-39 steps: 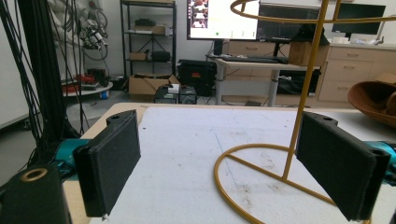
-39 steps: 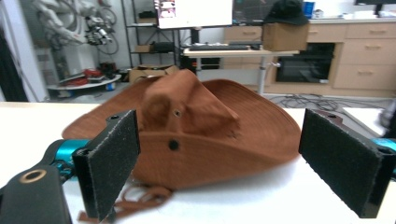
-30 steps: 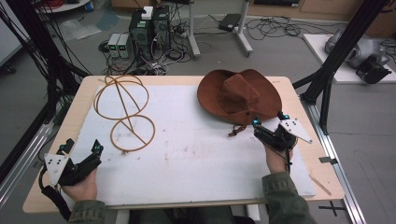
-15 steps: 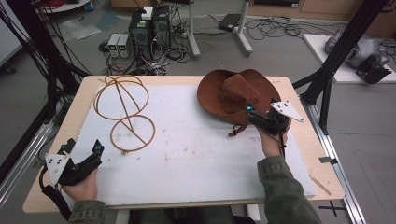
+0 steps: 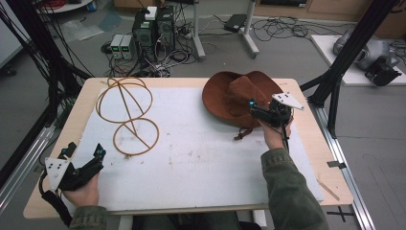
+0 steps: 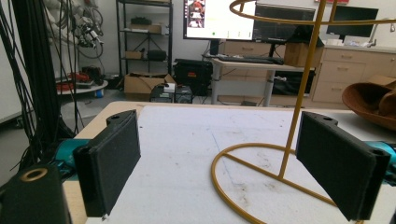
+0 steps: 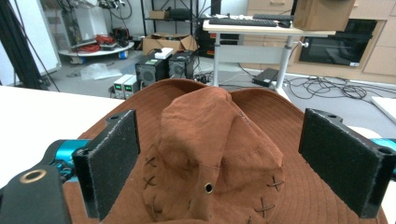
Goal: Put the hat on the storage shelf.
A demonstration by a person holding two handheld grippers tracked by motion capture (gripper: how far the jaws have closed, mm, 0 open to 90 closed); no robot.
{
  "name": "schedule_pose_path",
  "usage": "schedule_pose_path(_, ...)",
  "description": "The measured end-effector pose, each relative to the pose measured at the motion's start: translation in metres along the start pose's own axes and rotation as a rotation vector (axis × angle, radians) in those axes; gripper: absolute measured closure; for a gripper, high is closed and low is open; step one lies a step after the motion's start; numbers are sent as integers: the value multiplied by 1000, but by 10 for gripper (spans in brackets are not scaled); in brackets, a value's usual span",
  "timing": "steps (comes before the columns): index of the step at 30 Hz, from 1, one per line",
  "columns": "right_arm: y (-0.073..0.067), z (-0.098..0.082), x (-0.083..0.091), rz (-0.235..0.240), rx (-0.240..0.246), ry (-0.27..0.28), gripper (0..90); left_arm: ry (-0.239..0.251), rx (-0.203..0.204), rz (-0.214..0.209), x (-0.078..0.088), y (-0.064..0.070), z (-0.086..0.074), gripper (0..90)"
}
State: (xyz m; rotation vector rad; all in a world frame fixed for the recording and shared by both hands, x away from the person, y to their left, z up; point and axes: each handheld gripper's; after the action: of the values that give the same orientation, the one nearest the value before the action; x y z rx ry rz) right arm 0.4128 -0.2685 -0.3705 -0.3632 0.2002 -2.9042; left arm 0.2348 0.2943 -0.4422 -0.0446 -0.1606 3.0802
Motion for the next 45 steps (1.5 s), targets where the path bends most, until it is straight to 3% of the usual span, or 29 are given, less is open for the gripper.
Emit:
schedule_pose_path(9, 5, -5, -26, -15, -21, -74, 118, -3, -6, -4, -1, 0, 0, 143)
schedule_pose_path(21, 7, -9, -49, -32, -4, -116, 117, -8, -5, 0, -2, -3, -2, 143)
schedule_pose_path(29, 2, -28, -69, -23, 33, -204, 118, -12, -14, -16, -5, -1, -2, 143)
schedule_pose_path(39, 1, -38, -78, -35, 45, -225, 120, -15, -16, -19, -6, 0, -3, 143)
schedule_pose_path(42, 3, -38, -78, -34, 48, -235, 177, -20, -22, -27, -7, 1, -3, 142)
schedule_pose_path(45, 5, -36, -77, -28, 44, -244, 330, -20, -26, -27, -7, 1, -3, 143)
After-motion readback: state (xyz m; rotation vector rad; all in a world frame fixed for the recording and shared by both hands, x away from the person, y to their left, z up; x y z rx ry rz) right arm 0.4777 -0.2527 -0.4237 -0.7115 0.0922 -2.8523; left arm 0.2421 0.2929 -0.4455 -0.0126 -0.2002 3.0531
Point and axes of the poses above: each handheld gripper's, and its own axes: x roughly backward along the jaws, z roughly out of its top, y roughly to its right, and after that the axes turned 10 degrees about -x, right-handed
